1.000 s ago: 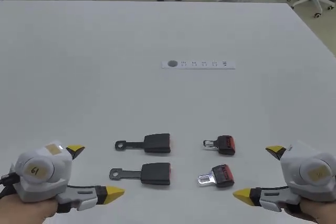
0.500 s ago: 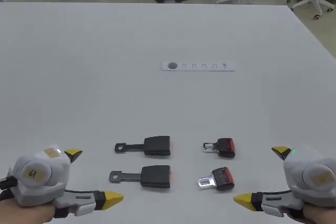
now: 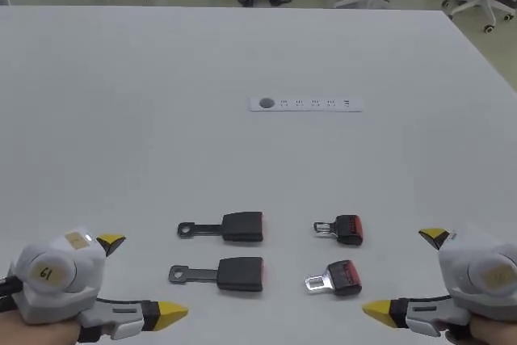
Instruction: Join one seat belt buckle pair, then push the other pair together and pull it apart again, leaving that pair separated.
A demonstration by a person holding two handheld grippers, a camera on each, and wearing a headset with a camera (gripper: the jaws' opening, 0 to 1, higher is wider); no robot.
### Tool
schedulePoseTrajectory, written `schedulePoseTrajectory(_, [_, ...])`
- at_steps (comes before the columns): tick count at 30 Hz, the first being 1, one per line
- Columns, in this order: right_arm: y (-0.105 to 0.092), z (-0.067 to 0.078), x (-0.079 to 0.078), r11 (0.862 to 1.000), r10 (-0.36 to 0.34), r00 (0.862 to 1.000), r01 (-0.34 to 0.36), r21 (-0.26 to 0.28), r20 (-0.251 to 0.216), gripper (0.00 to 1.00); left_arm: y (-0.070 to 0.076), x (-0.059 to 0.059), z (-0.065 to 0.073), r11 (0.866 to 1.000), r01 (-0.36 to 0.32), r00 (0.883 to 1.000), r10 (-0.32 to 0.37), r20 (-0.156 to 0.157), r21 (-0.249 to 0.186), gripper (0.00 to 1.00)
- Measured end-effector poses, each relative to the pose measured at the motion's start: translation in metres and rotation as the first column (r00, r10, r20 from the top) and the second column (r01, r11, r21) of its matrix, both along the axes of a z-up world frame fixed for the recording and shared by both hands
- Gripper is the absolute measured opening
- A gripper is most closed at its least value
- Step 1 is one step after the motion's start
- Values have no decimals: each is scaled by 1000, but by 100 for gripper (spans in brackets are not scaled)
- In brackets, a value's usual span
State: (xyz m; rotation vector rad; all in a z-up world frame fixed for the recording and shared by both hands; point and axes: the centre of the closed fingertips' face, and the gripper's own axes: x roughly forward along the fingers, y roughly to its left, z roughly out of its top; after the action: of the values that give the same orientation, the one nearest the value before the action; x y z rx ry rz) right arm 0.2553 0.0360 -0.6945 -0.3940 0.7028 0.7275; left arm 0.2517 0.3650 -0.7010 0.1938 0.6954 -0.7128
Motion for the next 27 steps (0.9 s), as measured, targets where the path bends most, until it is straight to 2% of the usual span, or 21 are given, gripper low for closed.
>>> schedulePoseTrajectory(5, [1, -1, -3, 1000, 5, 1000, -5, 0, -9, 90, -4, -2, 2, 1000, 12, 1000, -12, 8, -3, 93])
schedulePoseTrajectory(11, [2, -1, -3, 1000, 18, 1000, -18, -7, -7, 86, -7, -3, 0, 999, 45, 999, -45, 3, 18, 89])
schedulePoseTrajectory(13, [3, 1, -3, 1000, 21, 1000, -21, 1, -5, 80, -7, -3, -2, 998, 55, 999, -55, 2, 23, 88])
schedulePoseTrajectory(15, [5, -1, -3, 1000, 26, 1000, -25, 7, -11, 79, -8, -2, -4, 998, 60, 998, -60, -3, 34, 87])
schedulePoseTrajectory(20, [9, -2, -5, 998, 64, 998, -64, -7, -18, 73, -16, -4, -5, 995, 95, 995, -94, -15, 39, 84])
schedulePoseTrajectory(23, [12, -3, -5, 996, 85, 996, -86, -17, -25, 69, -21, -7, -6, 991, 127, 992, -126, -22, 30, 76])
schedulePoseTrajectory(27, [15, -5, -5, 992, 122, 992, -122, -29, -28, 66, -25, -8, -9, 988, 150, 989, -149, -25, 40, 75])
